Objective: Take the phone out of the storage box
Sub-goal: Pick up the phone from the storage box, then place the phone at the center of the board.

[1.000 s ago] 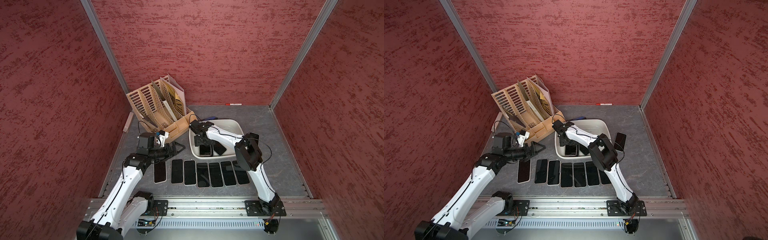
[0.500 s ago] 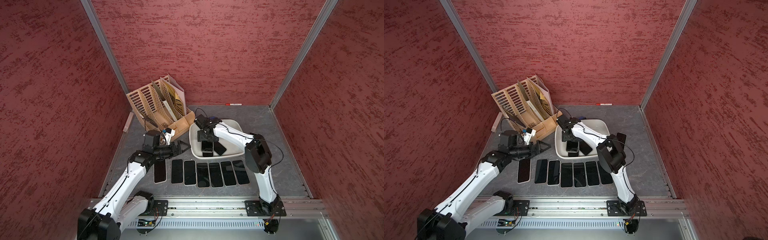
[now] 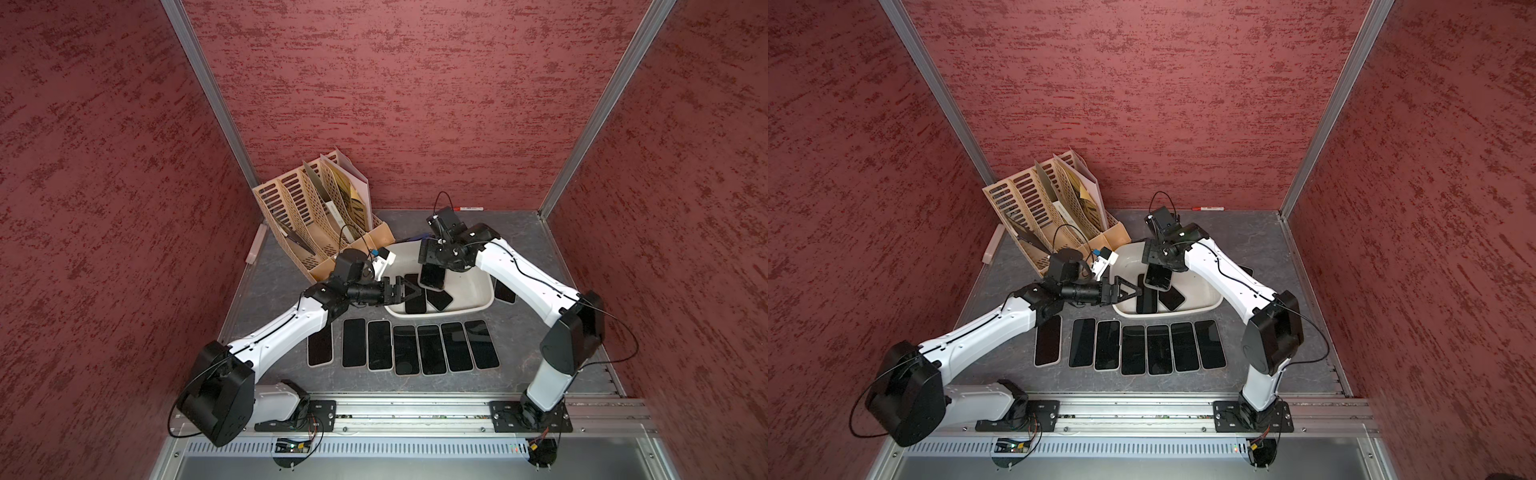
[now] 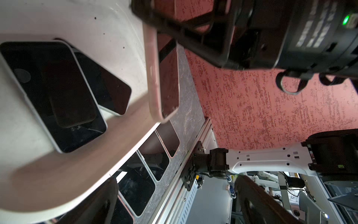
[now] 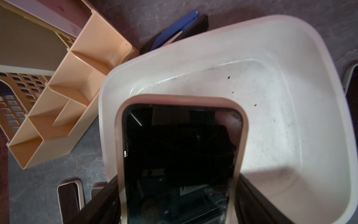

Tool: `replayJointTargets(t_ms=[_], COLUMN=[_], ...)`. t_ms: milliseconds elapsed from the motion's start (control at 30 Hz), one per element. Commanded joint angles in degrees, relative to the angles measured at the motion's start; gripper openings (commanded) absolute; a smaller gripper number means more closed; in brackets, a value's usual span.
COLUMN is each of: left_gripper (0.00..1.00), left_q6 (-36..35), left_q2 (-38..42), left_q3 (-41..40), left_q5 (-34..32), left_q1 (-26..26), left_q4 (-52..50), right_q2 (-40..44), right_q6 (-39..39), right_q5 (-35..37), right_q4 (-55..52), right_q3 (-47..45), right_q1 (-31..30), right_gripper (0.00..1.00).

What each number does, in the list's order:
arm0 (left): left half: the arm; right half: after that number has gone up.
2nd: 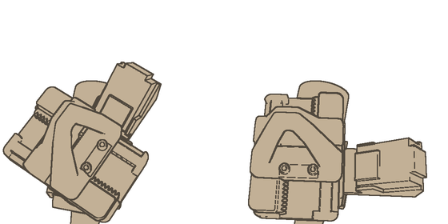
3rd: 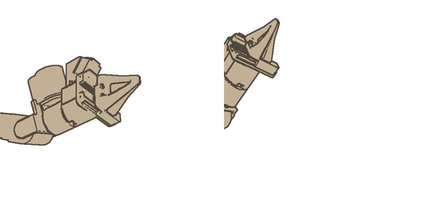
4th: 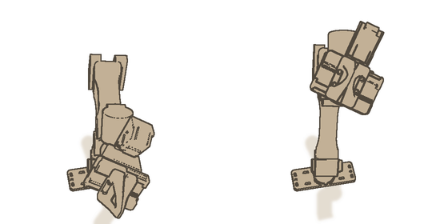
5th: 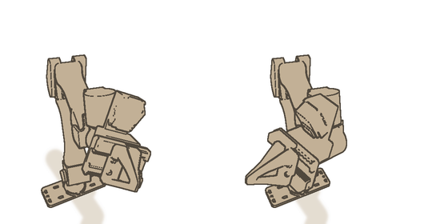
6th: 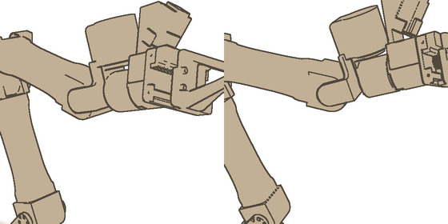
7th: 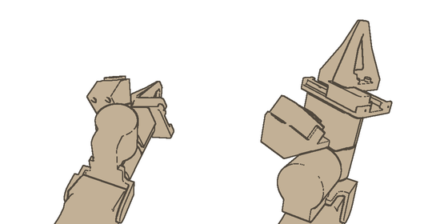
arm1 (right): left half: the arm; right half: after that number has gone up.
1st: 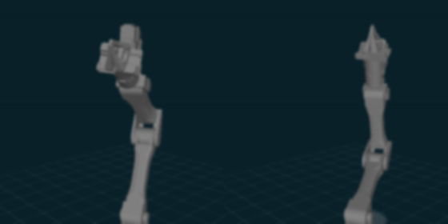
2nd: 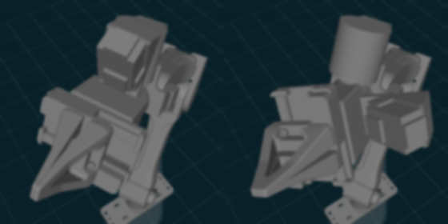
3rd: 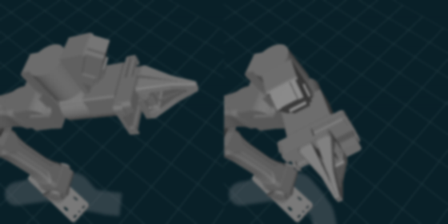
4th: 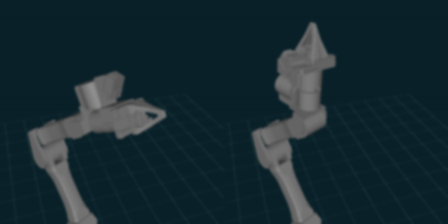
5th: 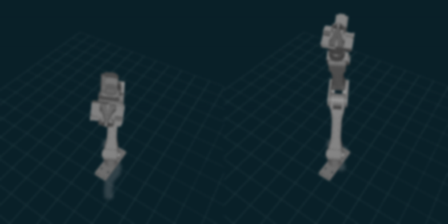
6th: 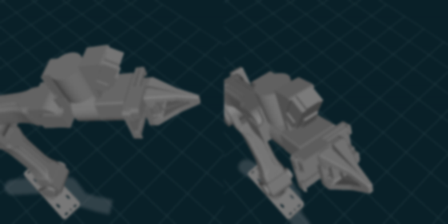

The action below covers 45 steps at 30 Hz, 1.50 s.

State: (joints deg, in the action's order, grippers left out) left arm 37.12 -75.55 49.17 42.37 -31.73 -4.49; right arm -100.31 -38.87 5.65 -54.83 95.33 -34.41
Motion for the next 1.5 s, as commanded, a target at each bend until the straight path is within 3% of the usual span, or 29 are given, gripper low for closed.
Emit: replayJointTargets(t_ms=[0,233,467,733,1000,1467], left_gripper=[0.96,0.89,0.91,0.96,0.98,1.0], left_q6=[1.3,0.5,-0.2,-3.0,-4.0,-6.9], left_q2=[-1.8,-5.2,-5.0,2.6,9.2,16.7], left_q3=[2.4,5.2,6.3,0.7,-4.8,-10.1], left_q5=[-1.1,-2.7,-2.4,-1.1,1.4,3.4], left_q1=[-0.9,-2.8,-3.2,-0.8,4.5,13.9], left_q4=[4.1,1.8,0.7,1.3,2.8,1.2], right_q2=[3.8,8.4,11.5,21.0,24.2,19.2], right_q6=[-2.1,-4.1,-2.2,5.0,11.0,16.3], right_q5=[-5.0,-7.3,-4.3,-4.0,-6.0,0.0], right_q4=[1.5,2.7,-0.7,-5.6,-7.0,-1.0], right_q3=[-1.4,-5.2,-6.8,-14.5,-18.4,-23.2], right_q1=[-0.4,-0.5,1.0,16.8,32.8,44.6], right_gripper=[0.73,0.71,0.72,0.73,0.73,0.74])
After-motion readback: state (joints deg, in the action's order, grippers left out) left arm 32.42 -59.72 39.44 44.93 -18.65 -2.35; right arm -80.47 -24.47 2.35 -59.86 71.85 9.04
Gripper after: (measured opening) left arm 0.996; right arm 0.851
